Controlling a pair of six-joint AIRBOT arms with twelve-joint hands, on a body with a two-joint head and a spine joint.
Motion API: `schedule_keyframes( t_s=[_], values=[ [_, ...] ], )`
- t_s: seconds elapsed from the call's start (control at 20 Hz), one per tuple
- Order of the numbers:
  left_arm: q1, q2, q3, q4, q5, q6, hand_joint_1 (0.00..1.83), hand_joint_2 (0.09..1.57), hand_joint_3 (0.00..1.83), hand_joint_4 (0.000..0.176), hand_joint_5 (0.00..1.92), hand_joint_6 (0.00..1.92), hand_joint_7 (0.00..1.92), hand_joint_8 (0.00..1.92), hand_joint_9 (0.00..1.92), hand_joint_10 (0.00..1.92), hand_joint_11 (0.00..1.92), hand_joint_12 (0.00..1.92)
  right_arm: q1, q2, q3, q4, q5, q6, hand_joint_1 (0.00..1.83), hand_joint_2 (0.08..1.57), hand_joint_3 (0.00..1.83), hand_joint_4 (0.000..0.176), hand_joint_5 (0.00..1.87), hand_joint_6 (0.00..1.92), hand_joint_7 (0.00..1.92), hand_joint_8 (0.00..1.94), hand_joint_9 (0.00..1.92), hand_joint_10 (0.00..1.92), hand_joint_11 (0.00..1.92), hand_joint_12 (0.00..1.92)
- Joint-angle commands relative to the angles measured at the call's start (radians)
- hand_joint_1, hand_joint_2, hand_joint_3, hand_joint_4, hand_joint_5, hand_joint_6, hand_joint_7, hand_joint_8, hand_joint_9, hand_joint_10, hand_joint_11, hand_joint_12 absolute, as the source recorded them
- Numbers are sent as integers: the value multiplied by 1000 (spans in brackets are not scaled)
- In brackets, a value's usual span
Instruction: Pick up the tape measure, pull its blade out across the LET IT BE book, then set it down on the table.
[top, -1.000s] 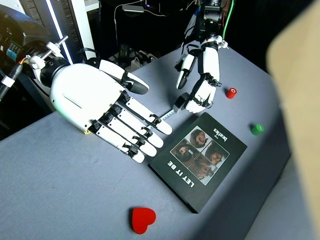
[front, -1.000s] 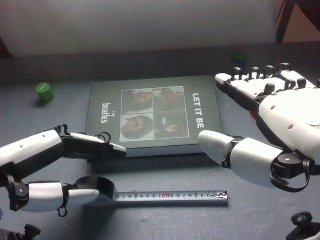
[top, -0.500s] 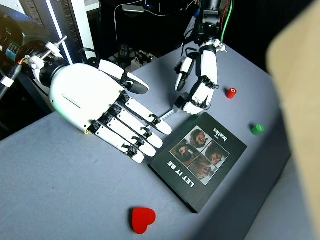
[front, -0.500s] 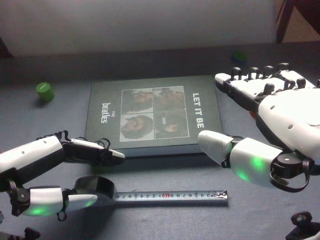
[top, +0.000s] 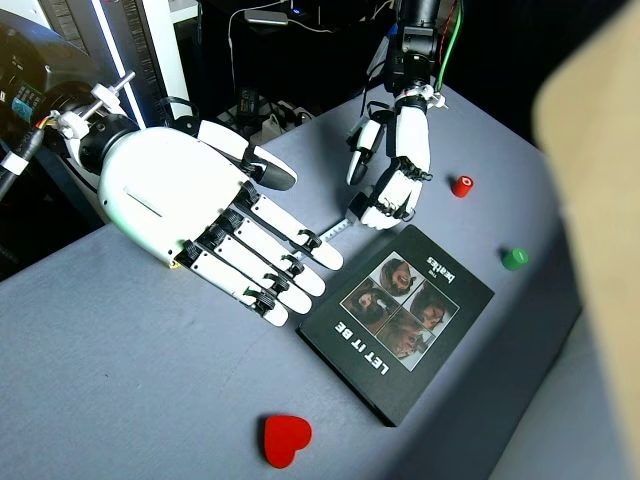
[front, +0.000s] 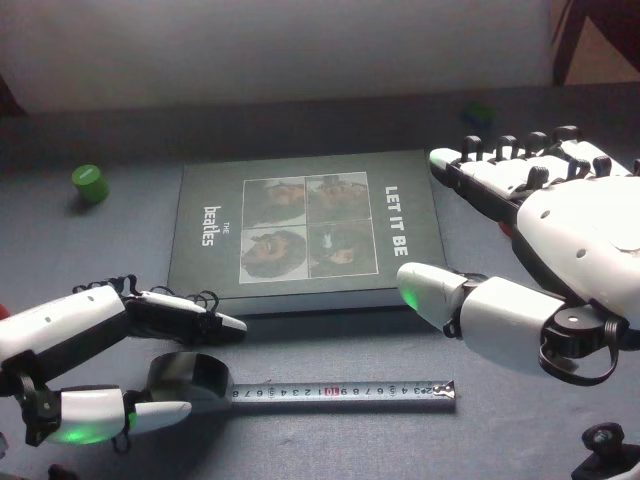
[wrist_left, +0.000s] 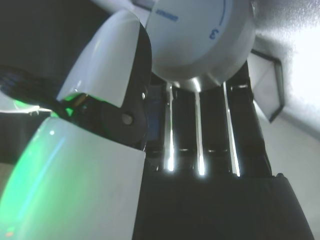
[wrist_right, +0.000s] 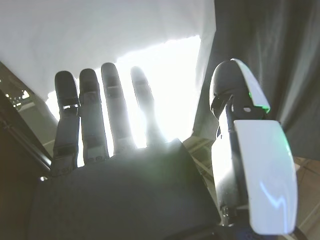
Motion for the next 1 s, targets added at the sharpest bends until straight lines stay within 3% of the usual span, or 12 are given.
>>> schedule_keyframes(
  t_s=[0.0,0.55,0.7,0.75,0.8,0.85,0.95],
  values=[
    [-5,-9,2,-6,-110,-3,1156,1171,1,0,637,4,659,4,619,8,357,693,9,2,-3,-82,72,11,67,1185,0,55,181,5,232,2,207,1,0,827],
    [2,-40,22,-27,-85,78,1167,1173,0,0,655,6,682,6,635,7,377,691,9,1,-3,-85,72,14,86,1178,0,53,197,4,252,2,229,3,0,917],
    [11,-42,22,-30,-85,90,1250,1197,0,0,840,8,838,3,839,11,608,672,9,1,-3,-85,72,15,87,1179,0,50,200,4,260,5,232,4,0,916],
    [13,-42,22,-30,-84,96,1480,1192,1,0,711,987,933,17,756,946,662,1464,9,1,-3,-85,72,15,87,1179,0,50,200,3,266,7,236,5,0,915],
    [16,-42,20,-30,-84,101,1476,1154,25,0,722,1232,894,699,838,1134,749,1615,9,1,-3,-86,72,15,89,1180,0,49,208,5,279,8,250,8,0,939],
    [16,-42,19,-30,-84,104,1477,1148,6,0,737,1252,902,809,880,1142,803,1614,9,1,-3,-86,72,16,95,1178,0,47,217,5,284,6,258,8,0,969],
    [16,-41,16,-30,-86,109,1478,1141,0,0,759,1225,900,827,915,1118,835,1598,9,1,-3,-86,72,16,96,1178,0,43,219,5,286,5,261,8,0,980]
  ],
)
